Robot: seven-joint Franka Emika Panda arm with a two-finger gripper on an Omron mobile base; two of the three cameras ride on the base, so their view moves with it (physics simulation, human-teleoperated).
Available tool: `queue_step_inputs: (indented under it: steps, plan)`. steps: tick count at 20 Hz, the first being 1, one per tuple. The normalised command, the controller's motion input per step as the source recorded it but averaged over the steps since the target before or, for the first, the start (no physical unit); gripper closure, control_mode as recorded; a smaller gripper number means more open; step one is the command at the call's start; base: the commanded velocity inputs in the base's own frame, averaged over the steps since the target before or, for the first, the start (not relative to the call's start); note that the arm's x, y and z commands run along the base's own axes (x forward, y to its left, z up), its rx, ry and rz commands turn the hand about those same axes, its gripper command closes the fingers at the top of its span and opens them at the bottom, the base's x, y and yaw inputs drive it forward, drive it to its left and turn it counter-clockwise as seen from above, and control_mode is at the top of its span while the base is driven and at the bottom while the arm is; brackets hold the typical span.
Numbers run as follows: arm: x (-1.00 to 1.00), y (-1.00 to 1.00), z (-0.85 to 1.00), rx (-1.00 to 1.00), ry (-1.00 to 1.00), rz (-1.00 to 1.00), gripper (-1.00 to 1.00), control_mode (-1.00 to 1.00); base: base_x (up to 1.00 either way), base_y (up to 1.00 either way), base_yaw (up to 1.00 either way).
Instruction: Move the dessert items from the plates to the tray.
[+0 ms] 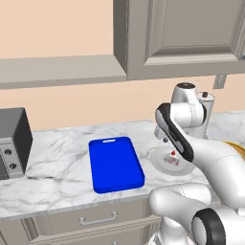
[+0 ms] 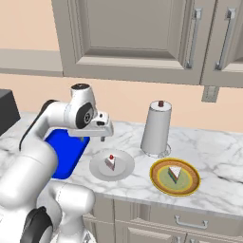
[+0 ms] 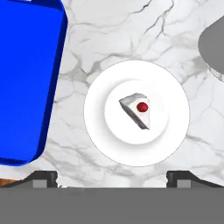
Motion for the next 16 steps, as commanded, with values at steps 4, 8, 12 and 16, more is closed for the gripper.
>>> queue_step_inputs:
  steps: [4, 8, 12, 16]
  plan:
    - [0.06, -0.15, -0.42, 0.01, -0.05, 0.05, -1.0, -1.0, 0.0, 0.0, 0.0]
    - [0.05, -0.46, -0.15, 0.0, 0.0, 0.08, -1.0, -1.0, 0.0, 0.0, 0.0]
    - [0.3, -0.32, -0.32, 0.07, 0.0, 0.13, -1.0, -1.0, 0.0, 0.0, 0.0]
    - [0.33, -0.1, -0.31, 0.11, 0.0, 0.14, -1.0, -1.0, 0.0, 0.0, 0.0]
